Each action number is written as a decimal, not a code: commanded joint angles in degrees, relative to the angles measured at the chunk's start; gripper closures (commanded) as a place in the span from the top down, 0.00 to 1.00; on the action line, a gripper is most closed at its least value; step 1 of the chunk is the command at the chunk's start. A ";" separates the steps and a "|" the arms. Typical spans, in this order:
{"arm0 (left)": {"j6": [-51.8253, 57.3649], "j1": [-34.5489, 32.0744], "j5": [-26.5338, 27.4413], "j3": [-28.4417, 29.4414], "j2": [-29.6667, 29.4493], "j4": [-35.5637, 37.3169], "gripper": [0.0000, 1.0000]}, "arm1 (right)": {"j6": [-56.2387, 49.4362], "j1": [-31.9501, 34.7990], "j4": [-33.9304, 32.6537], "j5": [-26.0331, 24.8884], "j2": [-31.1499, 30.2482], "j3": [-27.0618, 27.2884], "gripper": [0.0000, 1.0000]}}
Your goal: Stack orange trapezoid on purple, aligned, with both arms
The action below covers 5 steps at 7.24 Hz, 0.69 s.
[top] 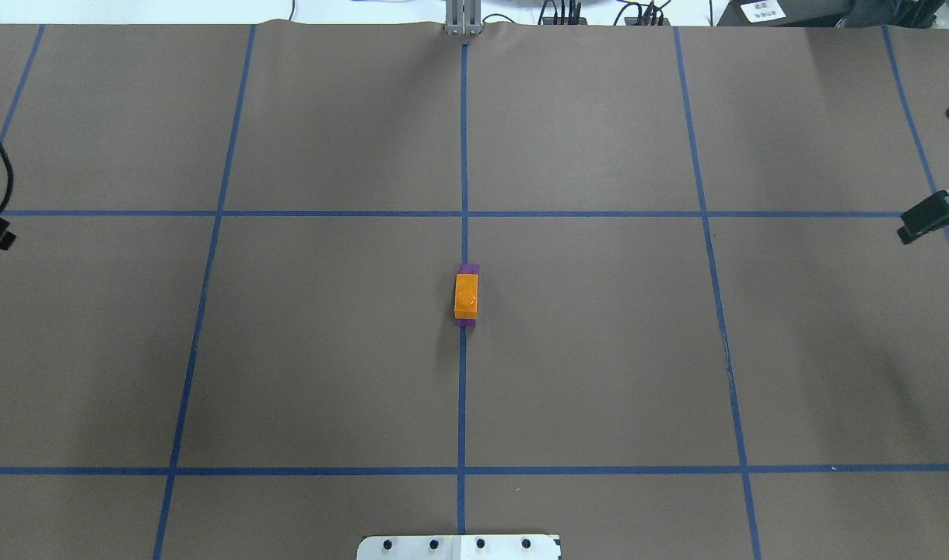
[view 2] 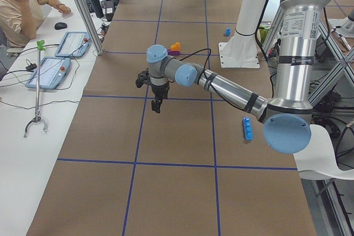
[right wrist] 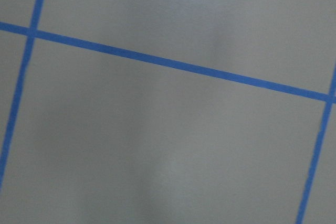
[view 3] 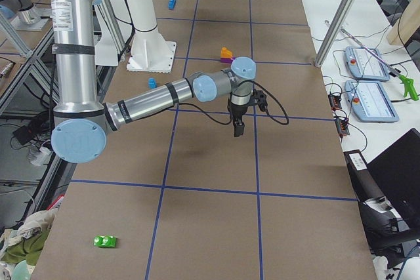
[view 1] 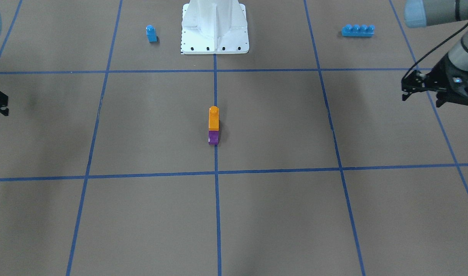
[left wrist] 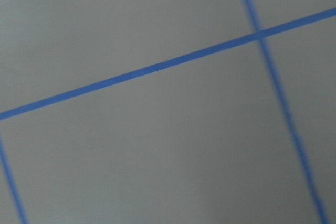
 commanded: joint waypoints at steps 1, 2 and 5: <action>6.85 -8.23 -4.42 4.39 4.17 0.64 1.00 | -7.35 9.09 0.15 1.53 -5.77 -2.95 1.00; 6.93 -9.20 -4.26 5.17 5.67 0.65 1.00 | -10.06 11.04 0.07 2.67 -6.31 -4.88 1.00; 7.46 -14.83 -6.44 7.81 5.86 0.47 1.00 | -11.40 12.90 -0.28 4.08 -5.88 -6.57 1.00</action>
